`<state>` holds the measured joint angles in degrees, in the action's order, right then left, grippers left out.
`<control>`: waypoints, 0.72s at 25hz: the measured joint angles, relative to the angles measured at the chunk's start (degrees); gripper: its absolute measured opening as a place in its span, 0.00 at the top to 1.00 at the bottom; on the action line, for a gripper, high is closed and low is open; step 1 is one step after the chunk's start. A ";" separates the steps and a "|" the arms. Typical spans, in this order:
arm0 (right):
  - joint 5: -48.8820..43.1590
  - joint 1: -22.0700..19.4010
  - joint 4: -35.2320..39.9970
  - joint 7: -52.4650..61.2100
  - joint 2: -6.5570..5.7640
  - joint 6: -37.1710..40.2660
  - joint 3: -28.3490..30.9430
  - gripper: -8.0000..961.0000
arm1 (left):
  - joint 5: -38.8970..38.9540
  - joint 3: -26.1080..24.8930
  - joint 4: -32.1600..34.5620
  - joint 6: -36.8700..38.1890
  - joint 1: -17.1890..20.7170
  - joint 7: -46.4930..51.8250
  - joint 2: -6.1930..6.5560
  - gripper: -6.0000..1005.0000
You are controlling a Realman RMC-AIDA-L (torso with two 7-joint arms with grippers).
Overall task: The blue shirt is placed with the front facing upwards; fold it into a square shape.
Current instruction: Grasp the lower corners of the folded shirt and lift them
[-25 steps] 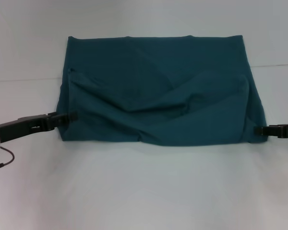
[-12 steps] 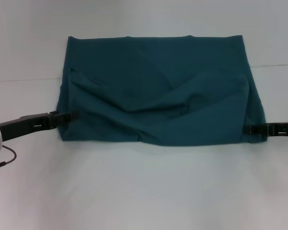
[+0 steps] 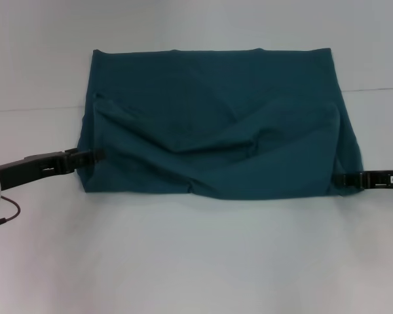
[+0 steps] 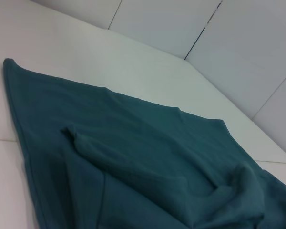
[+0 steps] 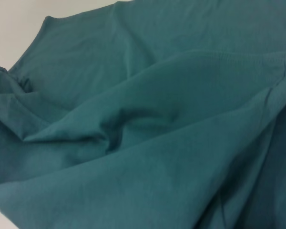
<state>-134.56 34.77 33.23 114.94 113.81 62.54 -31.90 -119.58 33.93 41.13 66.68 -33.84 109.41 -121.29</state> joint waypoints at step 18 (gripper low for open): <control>1.37 -1.02 0.87 0.11 0.17 0.18 0.79 0.95 | -0.38 -0.16 -0.30 -1.46 0.77 0.03 -0.24 0.25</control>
<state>-133.19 33.75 34.10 115.05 113.98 62.73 -31.11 -119.96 33.77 40.83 65.22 -33.06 109.44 -121.53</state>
